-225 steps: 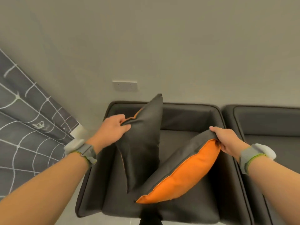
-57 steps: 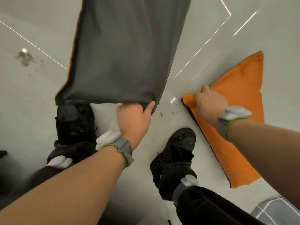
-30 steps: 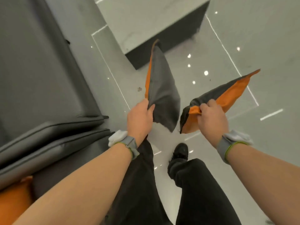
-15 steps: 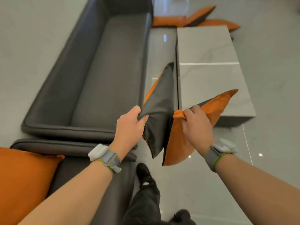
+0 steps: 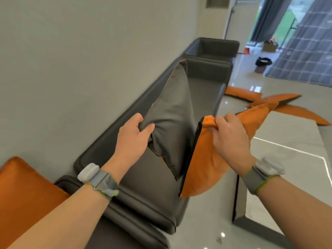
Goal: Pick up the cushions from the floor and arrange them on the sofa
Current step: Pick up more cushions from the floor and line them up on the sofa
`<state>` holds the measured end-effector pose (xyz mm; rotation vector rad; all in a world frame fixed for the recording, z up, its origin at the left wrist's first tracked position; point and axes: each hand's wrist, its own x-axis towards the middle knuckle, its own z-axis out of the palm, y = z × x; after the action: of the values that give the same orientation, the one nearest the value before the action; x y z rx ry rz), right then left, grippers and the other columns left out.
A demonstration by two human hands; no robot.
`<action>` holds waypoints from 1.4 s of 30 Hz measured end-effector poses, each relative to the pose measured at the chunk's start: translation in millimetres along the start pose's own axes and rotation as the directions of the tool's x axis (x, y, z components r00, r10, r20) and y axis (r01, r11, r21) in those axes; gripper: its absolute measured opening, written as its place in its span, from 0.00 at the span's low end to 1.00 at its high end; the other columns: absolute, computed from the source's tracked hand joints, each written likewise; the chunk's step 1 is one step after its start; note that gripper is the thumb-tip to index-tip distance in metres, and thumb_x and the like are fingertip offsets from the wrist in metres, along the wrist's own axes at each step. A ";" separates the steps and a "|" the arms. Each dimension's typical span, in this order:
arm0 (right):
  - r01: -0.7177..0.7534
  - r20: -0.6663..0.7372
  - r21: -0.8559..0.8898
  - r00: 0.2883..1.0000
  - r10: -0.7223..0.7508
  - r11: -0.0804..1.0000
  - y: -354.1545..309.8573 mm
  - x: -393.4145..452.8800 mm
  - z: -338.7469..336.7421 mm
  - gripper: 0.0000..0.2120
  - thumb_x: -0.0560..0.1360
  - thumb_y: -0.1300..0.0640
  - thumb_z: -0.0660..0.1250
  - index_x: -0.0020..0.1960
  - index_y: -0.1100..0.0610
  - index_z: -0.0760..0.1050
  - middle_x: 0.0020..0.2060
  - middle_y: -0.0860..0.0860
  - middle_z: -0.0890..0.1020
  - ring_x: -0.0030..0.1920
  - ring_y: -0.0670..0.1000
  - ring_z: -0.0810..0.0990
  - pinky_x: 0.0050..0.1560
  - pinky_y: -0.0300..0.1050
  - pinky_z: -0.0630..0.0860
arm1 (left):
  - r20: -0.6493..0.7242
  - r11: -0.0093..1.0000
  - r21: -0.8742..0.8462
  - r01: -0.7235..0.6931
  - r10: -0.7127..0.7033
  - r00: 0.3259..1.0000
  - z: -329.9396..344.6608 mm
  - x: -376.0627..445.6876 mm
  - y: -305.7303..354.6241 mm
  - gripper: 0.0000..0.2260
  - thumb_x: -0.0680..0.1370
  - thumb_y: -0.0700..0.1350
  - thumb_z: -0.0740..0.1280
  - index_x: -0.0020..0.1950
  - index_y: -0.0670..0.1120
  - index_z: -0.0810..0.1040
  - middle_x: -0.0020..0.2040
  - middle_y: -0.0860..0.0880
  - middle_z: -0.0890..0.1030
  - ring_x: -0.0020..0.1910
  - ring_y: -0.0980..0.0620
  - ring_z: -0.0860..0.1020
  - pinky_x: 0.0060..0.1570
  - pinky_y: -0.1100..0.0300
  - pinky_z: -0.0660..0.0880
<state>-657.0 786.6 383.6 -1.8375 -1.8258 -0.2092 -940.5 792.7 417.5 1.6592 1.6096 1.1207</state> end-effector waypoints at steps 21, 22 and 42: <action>0.580 0.212 0.351 0.715 -0.666 0.735 -27.9 352.3 254.2 0.17 0.77 0.54 0.71 0.40 0.55 0.63 0.39 0.53 0.69 0.38 0.57 0.70 0.37 0.51 0.67 | -0.585 0.834 -0.252 0.490 -0.535 0.609 8.2 185.3 -69.3 0.09 0.81 0.40 0.70 0.44 0.46 0.73 0.39 0.52 0.78 0.31 0.67 0.76 0.36 0.67 0.73; 0.571 0.204 0.354 0.726 -0.657 0.741 -27.6 355.3 258.2 0.16 0.77 0.54 0.71 0.40 0.55 0.64 0.39 0.54 0.69 0.38 0.57 0.71 0.37 0.51 0.67 | -0.577 0.831 -0.240 0.502 -0.538 0.614 4.3 187.3 -70.3 0.08 0.81 0.40 0.70 0.45 0.46 0.74 0.40 0.52 0.78 0.32 0.66 0.77 0.35 0.69 0.73; 0.686 0.286 0.340 0.576 -0.766 0.643 -138.7 370.3 399.4 0.07 0.73 0.68 0.70 0.50 0.63 0.76 0.46 0.61 0.75 0.47 0.66 0.75 0.40 0.57 0.75 | -0.637 0.208 0.505 0.838 -0.565 0.524 -163.7 249.3 -311.9 0.09 0.80 0.43 0.66 0.60 0.48 0.73 0.56 0.42 0.82 0.57 0.38 0.77 0.53 0.49 0.69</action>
<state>-866.9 1292.2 256.1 -0.9097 -2.7320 0.0795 -1257.7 1049.1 276.4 0.7588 2.9507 0.0896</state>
